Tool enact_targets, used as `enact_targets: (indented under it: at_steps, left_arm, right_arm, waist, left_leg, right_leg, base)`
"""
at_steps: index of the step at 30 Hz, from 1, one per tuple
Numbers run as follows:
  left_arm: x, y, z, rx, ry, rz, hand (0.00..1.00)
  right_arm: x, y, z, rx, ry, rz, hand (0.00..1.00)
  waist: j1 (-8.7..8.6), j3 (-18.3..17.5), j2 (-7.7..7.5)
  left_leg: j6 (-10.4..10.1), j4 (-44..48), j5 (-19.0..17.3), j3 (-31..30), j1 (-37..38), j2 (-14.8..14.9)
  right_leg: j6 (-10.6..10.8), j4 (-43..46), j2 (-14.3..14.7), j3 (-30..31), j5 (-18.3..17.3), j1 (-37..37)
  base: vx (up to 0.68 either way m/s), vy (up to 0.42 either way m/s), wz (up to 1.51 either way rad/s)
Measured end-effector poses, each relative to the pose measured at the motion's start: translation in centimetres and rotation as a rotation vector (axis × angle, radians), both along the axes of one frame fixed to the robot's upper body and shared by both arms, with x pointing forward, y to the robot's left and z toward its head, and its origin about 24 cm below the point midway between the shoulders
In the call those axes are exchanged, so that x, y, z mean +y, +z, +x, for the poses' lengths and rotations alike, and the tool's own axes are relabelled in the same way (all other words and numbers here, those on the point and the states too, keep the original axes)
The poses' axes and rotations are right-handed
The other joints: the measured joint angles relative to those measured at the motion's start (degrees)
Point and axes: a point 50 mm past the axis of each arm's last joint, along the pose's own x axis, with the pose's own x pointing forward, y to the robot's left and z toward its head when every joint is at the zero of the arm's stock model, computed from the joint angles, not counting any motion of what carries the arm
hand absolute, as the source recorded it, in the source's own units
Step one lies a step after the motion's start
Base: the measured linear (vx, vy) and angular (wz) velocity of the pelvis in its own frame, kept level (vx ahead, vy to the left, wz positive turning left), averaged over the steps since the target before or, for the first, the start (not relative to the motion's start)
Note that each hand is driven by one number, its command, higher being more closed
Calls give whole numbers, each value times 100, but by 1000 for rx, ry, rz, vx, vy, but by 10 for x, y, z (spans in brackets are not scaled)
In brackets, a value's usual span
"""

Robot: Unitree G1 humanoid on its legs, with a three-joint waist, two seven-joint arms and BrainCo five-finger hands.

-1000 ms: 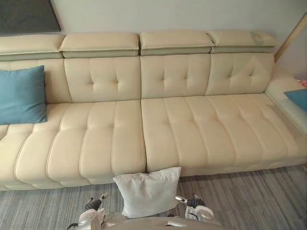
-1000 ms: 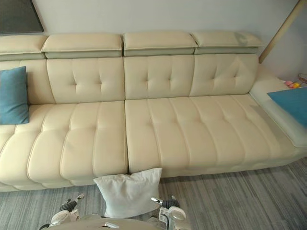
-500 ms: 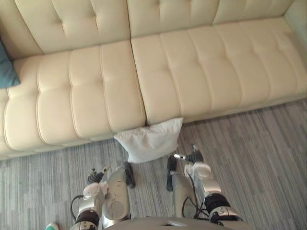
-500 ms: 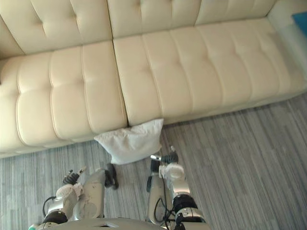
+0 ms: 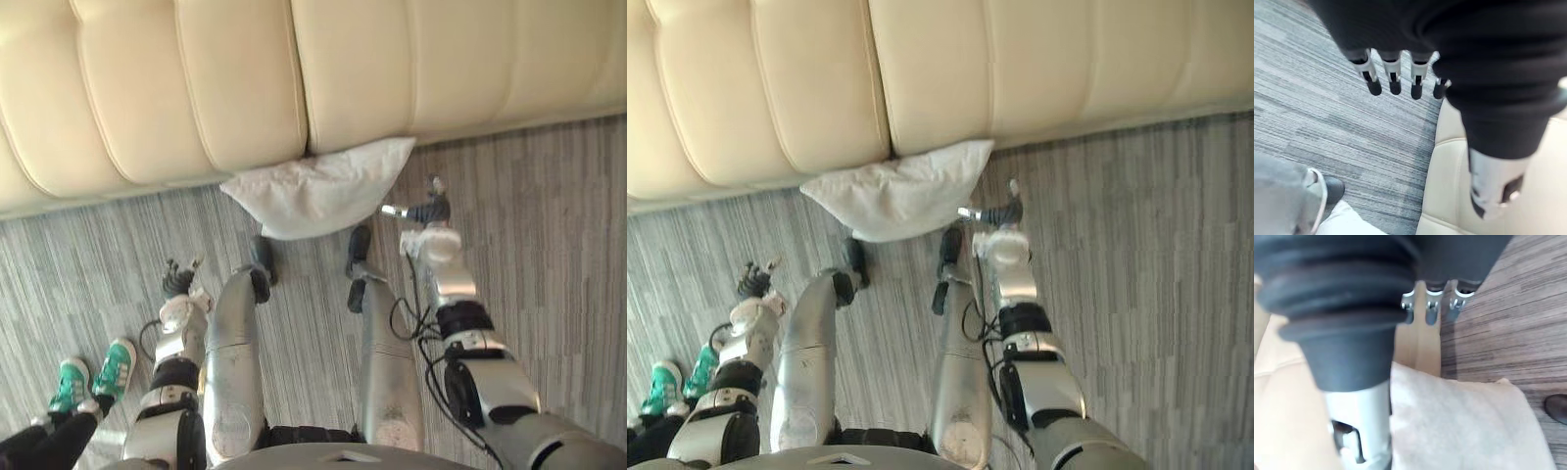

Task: Pick up cushions and gather them together orderly.

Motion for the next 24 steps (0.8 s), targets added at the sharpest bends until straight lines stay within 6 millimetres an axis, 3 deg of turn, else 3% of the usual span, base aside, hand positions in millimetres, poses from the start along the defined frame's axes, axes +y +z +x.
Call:
enact_targets:
  at_steps: [2, 6, 7, 13, 16, 17, 18, 21, 24]
  left_arm:
    - [-3, 18, 13, -63, 0, 5, 0]
    - [-9, 46, 29, -155, -2, 4, 0]
    - [-13, 64, 36, -216, -15, 20, 0]
    - [-17, 116, 54, -370, -52, 106, 0]
    - [-34, 145, 66, -442, -102, 131, 0]
    - [-44, 156, 70, -470, -135, 148, 0]
    - [-52, 167, 73, -493, -160, 181, 100]
    - [-69, 189, 81, -523, -207, 261, 100]
    - [-76, 199, 84, -529, -214, 315, 100]
  right_arm:
    - [5, 29, 5, -90, 0, -18, 0]
    - [17, 58, 11, -176, 18, -37, 0]
    - [22, 70, 12, -211, 23, -48, 0]
    - [36, 99, 12, -310, 59, -65, 0]
    - [49, 111, 14, -347, 76, -54, 0]
    - [54, 115, 14, -359, 87, -48, 100]
    - [59, 118, 14, -369, 96, -36, 100]
    - [71, 122, 14, -382, 118, -20, 100]
    - [77, 124, 13, -399, 133, -8, 100]
  waist:
    - [21, 51, -12]
    - [44, 100, -10]
    - [64, 100, -11]
    - [27, 99, -14]
    - [-35, 99, -14]
    - [-56, 99, -14]
    - [-80, 99, -14]
    - [-147, 100, -13]
    - [-180, 100, -13]
  left_leg:
    - [7, 247, 4, -83, -495, 4]
    - [8, 691, -3, -244, -1152, 35]
    - [4, 865, -7, -291, -1428, 32]
    - [-54, 1090, -18, -381, -2091, 57]
    - [-83, 1093, 0, -418, -2348, 82]
    - [-107, 1109, 19, -441, -2439, 86]
    - [-115, 1145, 63, -480, -2522, 104]
    - [-117, 1273, 96, -516, -2696, 163]
    - [-149, 1319, 116, -513, -2778, 175]
  right_leg:
    - [-26, 397, -27, -11, -128, -509]
    - [-72, 1045, -95, -56, -372, -1163]
    - [-108, 1335, -122, -60, -469, -1471]
    - [-137, 1701, -143, -31, -589, -2194]
    - [-130, 1727, -110, -43, -561, -2453]
    - [-126, 1749, -104, -55, -531, -2538]
    - [-137, 1780, -91, -83, -520, -2605]
    - [-156, 1919, -81, -129, -515, -2772]
    - [-164, 1987, -78, -115, -535, -2883]
  base:
    - [-19, -20, 20]
    - [-23, -36, 20]
    - [-46, -49, 20]
    - [-77, -30, 6]
    - [-75, -10, 2]
    - [-70, -5, -2]
    - [-66, -4, -8]
    - [-30, -2, -4]
    - [-24, -1, -2]
